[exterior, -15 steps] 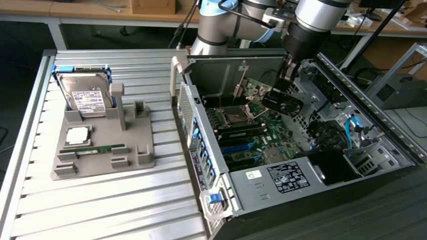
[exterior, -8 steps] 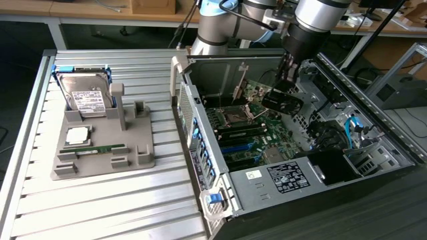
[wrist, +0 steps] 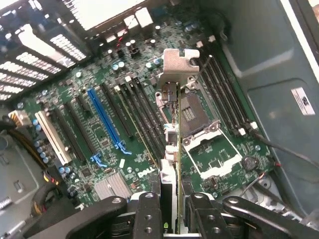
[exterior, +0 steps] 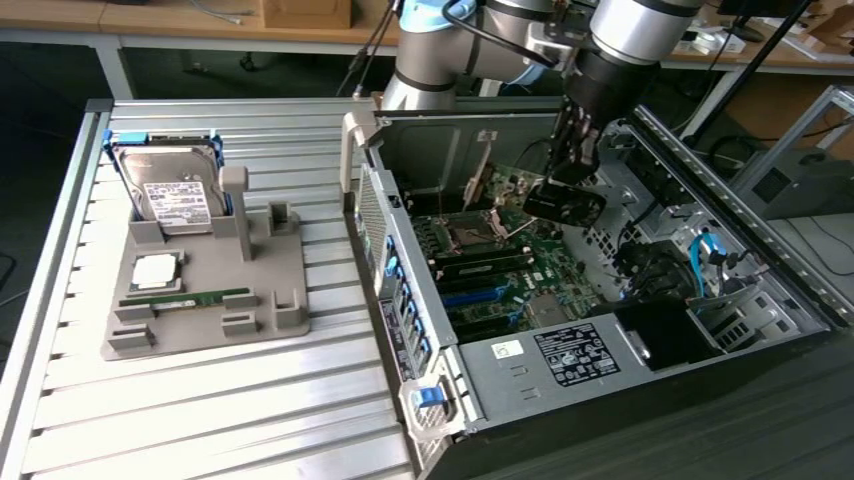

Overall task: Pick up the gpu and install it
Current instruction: 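Insert the gpu into the slot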

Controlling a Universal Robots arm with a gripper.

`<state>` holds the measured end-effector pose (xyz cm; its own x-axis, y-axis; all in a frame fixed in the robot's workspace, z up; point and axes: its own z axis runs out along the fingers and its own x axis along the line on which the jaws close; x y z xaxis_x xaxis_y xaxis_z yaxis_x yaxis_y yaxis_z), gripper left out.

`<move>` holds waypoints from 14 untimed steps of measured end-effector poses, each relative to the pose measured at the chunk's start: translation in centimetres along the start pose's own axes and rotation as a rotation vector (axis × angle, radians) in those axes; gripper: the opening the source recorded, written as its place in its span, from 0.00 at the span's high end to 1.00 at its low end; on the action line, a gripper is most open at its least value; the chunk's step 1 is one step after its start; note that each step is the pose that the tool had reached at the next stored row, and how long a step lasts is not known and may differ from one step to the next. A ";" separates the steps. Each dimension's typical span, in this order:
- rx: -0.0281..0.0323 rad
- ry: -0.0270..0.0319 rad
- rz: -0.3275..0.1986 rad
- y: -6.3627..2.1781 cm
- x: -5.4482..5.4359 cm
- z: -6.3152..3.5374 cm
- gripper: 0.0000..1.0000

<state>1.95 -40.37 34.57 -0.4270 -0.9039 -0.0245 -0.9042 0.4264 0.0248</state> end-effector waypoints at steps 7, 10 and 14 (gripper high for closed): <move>-0.0023 0.0027 -0.097 0.00 0.0 0.03 0.73; -0.0033 0.0043 -0.145 0.00 0.0 0.06 0.73; -0.0040 0.0057 -0.185 0.00 0.0 0.07 0.73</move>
<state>1.95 -40.37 34.50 -0.2530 -0.9672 -0.0233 -0.9673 0.2524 0.0244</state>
